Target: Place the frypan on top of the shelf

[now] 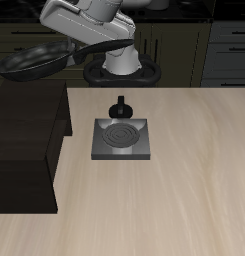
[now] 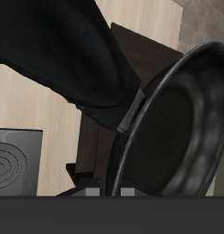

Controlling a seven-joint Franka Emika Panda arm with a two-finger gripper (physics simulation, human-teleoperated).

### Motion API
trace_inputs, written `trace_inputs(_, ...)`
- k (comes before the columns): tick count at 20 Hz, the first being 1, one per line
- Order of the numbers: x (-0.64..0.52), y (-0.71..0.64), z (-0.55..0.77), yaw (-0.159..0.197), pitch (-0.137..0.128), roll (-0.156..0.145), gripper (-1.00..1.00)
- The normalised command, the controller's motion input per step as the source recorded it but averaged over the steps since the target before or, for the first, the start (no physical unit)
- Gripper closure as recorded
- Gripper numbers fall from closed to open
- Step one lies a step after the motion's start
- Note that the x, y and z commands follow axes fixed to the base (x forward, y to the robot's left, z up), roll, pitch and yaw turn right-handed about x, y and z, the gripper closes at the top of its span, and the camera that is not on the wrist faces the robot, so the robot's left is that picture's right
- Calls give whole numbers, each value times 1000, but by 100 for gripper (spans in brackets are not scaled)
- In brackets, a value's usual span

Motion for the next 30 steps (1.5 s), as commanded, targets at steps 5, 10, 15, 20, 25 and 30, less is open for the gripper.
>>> trace_inputs(5, -19, -383, 0, -32, 5, -31, 100)
trace_inputs(10, -35, -285, 41, -45, -2, -13, 100)
trace_inputs(15, -14, -195, -19, -12, 38, 32, 100)
trace_inputs(20, 1, -225, 60, -2, -17, -3, 100)
trace_inputs(25, 86, -190, -35, 0, -1, -31, 100)
trace_inputs(30, 210, -258, -134, -35, 25, -50, 100)
